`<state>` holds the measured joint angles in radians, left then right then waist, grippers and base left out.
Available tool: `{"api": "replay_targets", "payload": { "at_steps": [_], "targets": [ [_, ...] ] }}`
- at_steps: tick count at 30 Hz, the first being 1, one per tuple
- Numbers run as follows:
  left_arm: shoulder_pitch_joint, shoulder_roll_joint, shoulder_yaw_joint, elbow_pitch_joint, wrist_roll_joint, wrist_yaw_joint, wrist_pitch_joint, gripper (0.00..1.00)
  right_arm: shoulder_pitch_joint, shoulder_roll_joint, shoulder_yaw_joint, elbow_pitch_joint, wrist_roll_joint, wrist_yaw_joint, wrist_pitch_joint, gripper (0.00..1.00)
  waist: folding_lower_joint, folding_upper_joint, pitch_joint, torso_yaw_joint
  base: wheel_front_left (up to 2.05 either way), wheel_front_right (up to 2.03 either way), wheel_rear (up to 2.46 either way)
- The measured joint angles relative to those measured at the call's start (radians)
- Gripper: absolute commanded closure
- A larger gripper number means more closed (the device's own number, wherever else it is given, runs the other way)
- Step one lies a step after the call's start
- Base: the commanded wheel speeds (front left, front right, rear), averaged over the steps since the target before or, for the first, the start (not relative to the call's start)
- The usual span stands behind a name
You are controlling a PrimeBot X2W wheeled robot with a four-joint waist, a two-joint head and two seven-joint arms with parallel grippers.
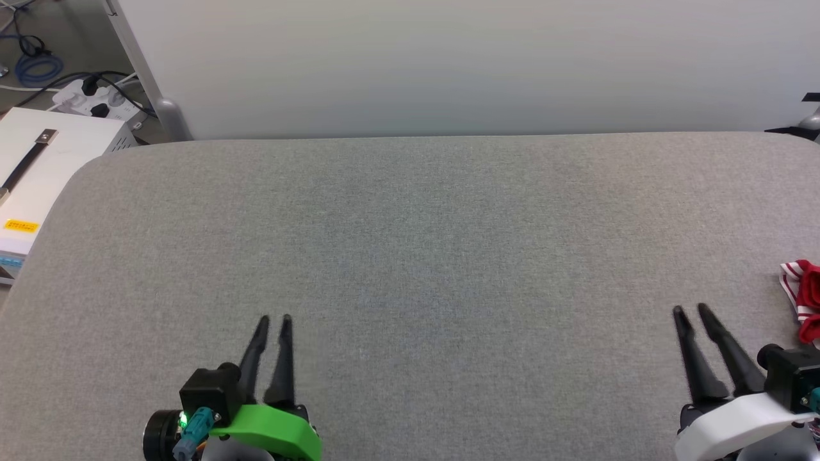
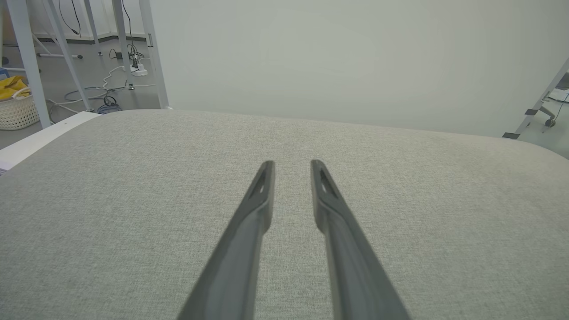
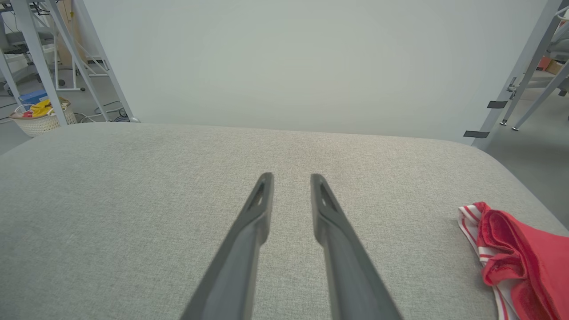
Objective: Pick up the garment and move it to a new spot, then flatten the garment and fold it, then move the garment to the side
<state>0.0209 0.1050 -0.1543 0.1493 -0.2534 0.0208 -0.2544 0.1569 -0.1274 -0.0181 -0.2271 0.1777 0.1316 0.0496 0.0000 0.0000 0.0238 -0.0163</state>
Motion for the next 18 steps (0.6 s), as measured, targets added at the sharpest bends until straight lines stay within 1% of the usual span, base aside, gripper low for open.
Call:
{"api": "replay_targets", "payload": {
  "at_steps": [18],
  "targets": [
    [0.000, -0.004, 0.019, -0.018, 0.028, 0.000, 0.036, 1.00, -0.005, 0.009, 0.001, 0.029, -0.018, 0.000, -0.001, 1.00, 0.0000, 0.0000, -0.003, 0.002, 0.00, 0.00, 0.00]
  ]
}}
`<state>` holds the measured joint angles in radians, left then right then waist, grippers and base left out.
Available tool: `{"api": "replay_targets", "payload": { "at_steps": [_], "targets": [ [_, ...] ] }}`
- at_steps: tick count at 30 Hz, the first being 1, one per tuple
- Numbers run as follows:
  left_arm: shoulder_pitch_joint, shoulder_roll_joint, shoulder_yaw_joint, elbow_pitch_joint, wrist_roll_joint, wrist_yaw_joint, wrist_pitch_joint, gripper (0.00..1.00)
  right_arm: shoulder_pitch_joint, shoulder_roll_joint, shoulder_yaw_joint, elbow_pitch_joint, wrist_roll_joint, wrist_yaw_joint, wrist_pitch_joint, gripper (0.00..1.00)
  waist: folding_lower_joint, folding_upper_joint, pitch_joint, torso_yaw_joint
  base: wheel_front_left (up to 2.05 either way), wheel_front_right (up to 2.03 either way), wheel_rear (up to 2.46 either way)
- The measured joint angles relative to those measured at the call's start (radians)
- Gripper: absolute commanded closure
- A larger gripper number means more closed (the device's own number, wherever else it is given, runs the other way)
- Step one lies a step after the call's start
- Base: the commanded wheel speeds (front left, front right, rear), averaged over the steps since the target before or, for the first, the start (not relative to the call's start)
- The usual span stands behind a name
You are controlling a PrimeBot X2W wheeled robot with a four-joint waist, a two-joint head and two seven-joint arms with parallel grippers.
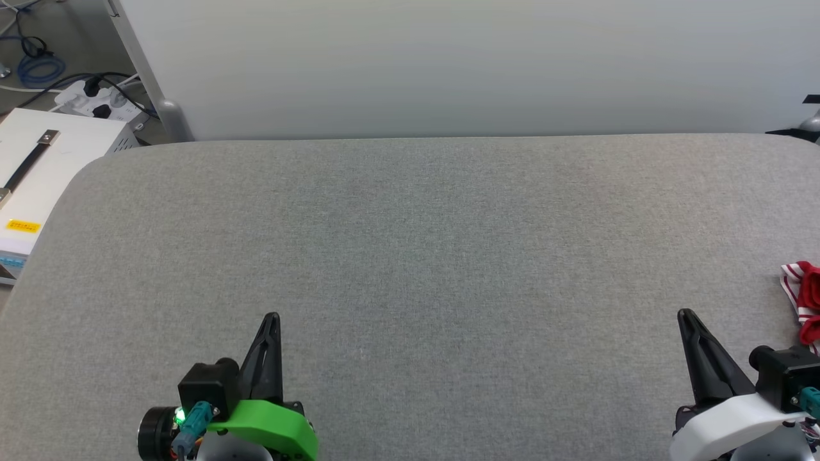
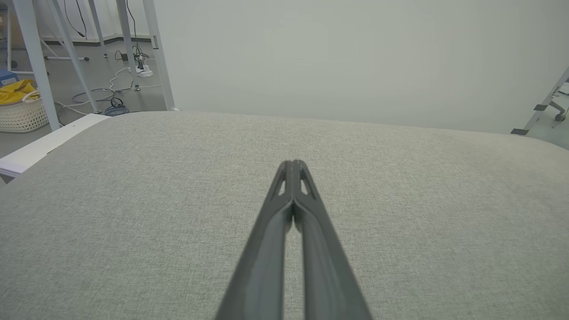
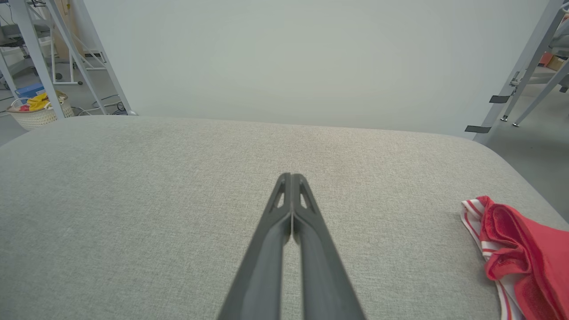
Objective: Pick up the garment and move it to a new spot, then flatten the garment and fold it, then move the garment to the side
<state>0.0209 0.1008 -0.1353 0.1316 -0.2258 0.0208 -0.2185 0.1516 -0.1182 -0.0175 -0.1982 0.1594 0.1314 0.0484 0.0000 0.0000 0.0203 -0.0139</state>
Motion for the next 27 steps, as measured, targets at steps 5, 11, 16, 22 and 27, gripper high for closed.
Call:
{"api": "replay_targets", "payload": {
  "at_steps": [5, 11, 16, 22, 27],
  "targets": [
    [0.000, -0.002, 0.007, -0.007, 0.007, 0.000, 0.008, 1.00, -0.008, 0.004, 0.001, 0.008, -0.007, 0.000, 0.000, 1.00, 0.0000, 0.0000, -0.001, 0.001, 0.00, 0.00, 0.00],
    [0.000, -0.004, 0.013, -0.012, 0.020, 0.000, 0.018, 1.00, -0.012, 0.008, 0.001, 0.020, -0.014, 0.000, -0.002, 1.00, 0.0000, 0.0000, -0.002, 0.001, 0.00, 0.00, 0.00],
    [0.000, -0.006, 0.017, -0.017, 0.029, 0.000, 0.027, 1.00, -0.018, 0.010, 0.002, 0.028, -0.016, 0.000, -0.006, 1.00, 0.0000, 0.0000, -0.003, 0.002, 0.00, 0.00, 0.00],
    [0.000, -0.007, 0.024, -0.023, 0.045, 0.000, 0.044, 1.00, -0.029, 0.014, 0.003, 0.039, -0.027, 0.000, -0.009, 1.00, 0.0000, 0.0000, -0.004, 0.003, 0.00, 0.00, 0.00],
    [0.000, -0.010, 0.033, -0.030, 0.056, 0.000, 0.054, 1.00, -0.032, 0.017, 0.004, 0.048, -0.034, 0.000, -0.009, 1.00, 0.0000, 0.0000, -0.005, 0.003, 0.00, 0.00, 0.00]
  ]
}}
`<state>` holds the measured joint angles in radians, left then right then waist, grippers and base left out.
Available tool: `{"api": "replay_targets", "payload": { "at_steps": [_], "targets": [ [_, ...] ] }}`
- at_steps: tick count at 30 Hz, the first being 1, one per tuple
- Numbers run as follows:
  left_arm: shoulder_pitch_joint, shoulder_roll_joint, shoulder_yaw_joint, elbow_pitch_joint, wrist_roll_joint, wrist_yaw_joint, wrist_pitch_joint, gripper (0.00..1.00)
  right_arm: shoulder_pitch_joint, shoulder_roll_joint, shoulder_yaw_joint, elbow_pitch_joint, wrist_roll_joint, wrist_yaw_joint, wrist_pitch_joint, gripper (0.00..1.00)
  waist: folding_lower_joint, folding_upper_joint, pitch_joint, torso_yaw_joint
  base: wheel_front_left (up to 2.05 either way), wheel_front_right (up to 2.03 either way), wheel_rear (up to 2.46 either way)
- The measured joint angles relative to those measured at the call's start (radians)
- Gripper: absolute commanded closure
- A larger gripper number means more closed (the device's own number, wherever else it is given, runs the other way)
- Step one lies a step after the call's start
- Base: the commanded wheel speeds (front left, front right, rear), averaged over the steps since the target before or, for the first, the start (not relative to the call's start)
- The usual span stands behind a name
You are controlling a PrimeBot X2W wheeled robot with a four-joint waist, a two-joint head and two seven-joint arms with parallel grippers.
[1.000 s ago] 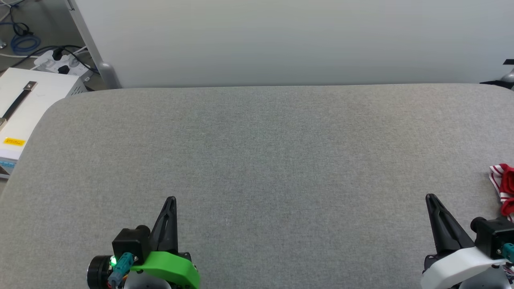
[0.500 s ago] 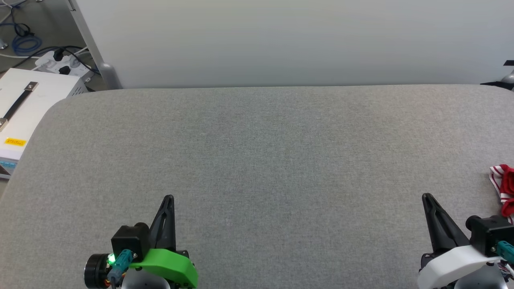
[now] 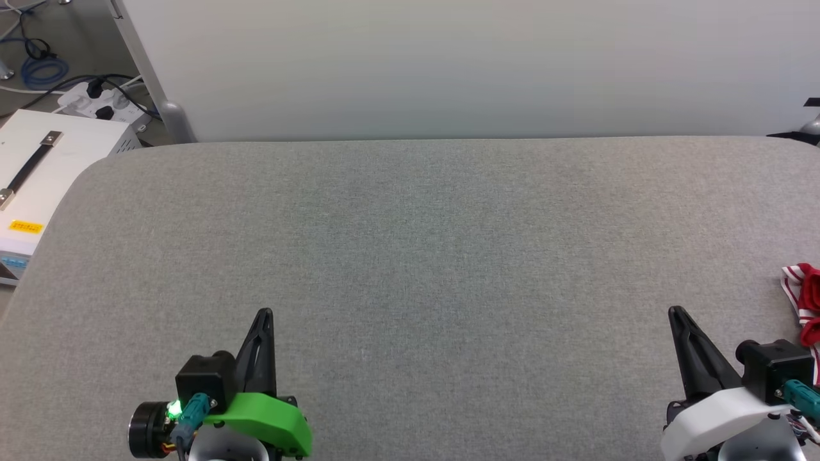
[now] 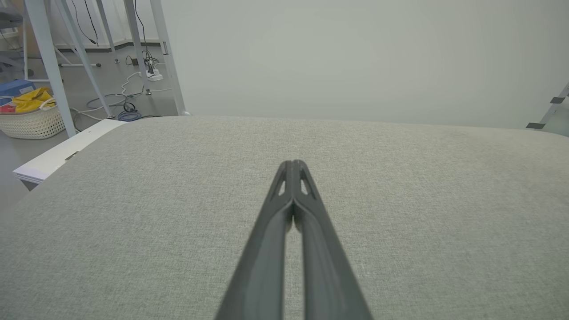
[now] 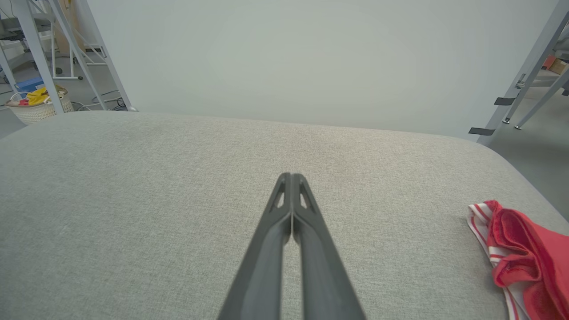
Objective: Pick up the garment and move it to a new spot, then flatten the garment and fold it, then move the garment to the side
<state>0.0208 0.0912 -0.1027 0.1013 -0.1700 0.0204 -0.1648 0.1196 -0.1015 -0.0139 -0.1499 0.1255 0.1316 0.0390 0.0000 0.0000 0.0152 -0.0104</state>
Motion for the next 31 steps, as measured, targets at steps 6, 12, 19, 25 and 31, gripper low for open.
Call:
{"api": "replay_targets", "payload": {
  "at_steps": [6, 12, 19, 25, 31],
  "targets": [
    [0.000, -0.002, 0.009, -0.010, 0.012, -0.004, 0.012, 1.00, -0.005, 0.002, 0.001, 0.011, -0.011, 0.000, -0.001, 1.00, 0.0000, 0.0000, -0.001, 0.001, 0.00, 0.00, 0.00],
    [0.000, -0.004, 0.014, -0.015, 0.021, -0.005, 0.025, 1.00, -0.017, 0.005, 0.002, 0.021, -0.021, 0.000, -0.005, 1.00, 0.0000, 0.0000, -0.002, 0.002, 0.00, 0.00, 0.00],
    [0.000, -0.006, 0.021, -0.021, 0.034, -0.007, 0.035, 1.00, -0.021, 0.009, 0.003, 0.033, -0.031, 0.000, -0.008, 1.00, 0.0000, 0.0000, -0.004, 0.002, 0.00, 0.00, 0.00],
    [0.000, -0.009, 0.030, -0.030, 0.047, -0.007, 0.051, 1.00, -0.029, 0.014, 0.004, 0.045, -0.037, 0.000, -0.010, 1.00, 0.0000, -0.0001, -0.005, 0.003, 0.00, 0.00, 0.00],
    [0.000, -0.015, 0.039, -0.039, 0.059, -0.007, 0.062, 1.00, -0.041, 0.019, 0.005, 0.054, -0.044, 0.000, -0.011, 1.00, 0.0000, 0.0000, -0.006, 0.004, 0.00, 0.00, 0.00]
  ]
}}
